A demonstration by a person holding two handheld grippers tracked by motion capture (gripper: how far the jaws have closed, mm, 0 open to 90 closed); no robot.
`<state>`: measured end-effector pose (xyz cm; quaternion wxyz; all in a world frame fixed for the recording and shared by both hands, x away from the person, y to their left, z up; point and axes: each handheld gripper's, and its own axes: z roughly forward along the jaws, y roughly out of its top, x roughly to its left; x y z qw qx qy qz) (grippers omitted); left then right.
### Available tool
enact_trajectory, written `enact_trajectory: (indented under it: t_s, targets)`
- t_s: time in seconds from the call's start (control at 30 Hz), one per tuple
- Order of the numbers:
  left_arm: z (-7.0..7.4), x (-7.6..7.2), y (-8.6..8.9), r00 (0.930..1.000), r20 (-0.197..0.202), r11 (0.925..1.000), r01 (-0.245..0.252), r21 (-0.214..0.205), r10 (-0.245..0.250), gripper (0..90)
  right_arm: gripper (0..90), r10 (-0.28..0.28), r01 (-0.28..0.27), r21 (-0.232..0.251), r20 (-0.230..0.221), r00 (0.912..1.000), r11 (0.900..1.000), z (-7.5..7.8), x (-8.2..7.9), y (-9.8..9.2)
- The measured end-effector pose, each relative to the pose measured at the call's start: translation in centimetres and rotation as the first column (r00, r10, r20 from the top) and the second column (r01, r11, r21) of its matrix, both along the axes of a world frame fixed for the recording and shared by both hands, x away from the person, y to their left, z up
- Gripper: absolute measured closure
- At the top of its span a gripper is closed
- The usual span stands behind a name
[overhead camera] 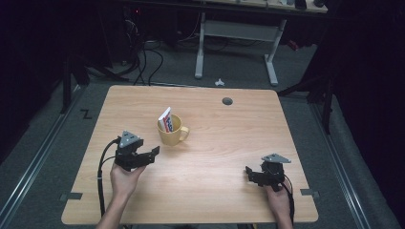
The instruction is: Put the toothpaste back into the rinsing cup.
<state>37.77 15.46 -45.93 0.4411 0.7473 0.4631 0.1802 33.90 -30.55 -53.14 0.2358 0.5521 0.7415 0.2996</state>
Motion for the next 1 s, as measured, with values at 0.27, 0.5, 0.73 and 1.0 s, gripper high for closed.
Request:
enact_trajectory:
  t_s: [0.27, 0.5, 0.73, 1.0]
  targets:
    - [-0.5, -0.1, 0.1, 0.9999, -0.012, 1.0, -0.004, -0.006, 0.004, 29.4, 14.8, 0.0, 0.0, 0.0, 0.0, 1.0, 1.0, 0.0, 0.0, 0.0]
    - [-1.1, -0.4, -0.1, 0.9998, -0.021, 0.9999, -0.007, -0.009, 0.007, 29.4, 14.8, 0.0, 0.0, 0.0, 0.0, 1.0, 1.0, 0.0, 0.0, 0.0]
    - [-1.7, -0.5, 0.0, 0.9993, -0.036, 0.9999, -0.012, -0.008, 0.012, 29.4, 14.8, 0.0, 0.0, 0.0, 0.0, 1.0, 1.0, 0.0, 0.0, 0.0]
    - [-2.5, -0.7, 0.0, 0.999, -0.042, 0.9999, -0.014, 0.0, 0.014, 31.5, 14.8, 0.0, 0.0, 0.0, 0.0, 1.0, 1.0, 0.0, 0.0, 0.0]
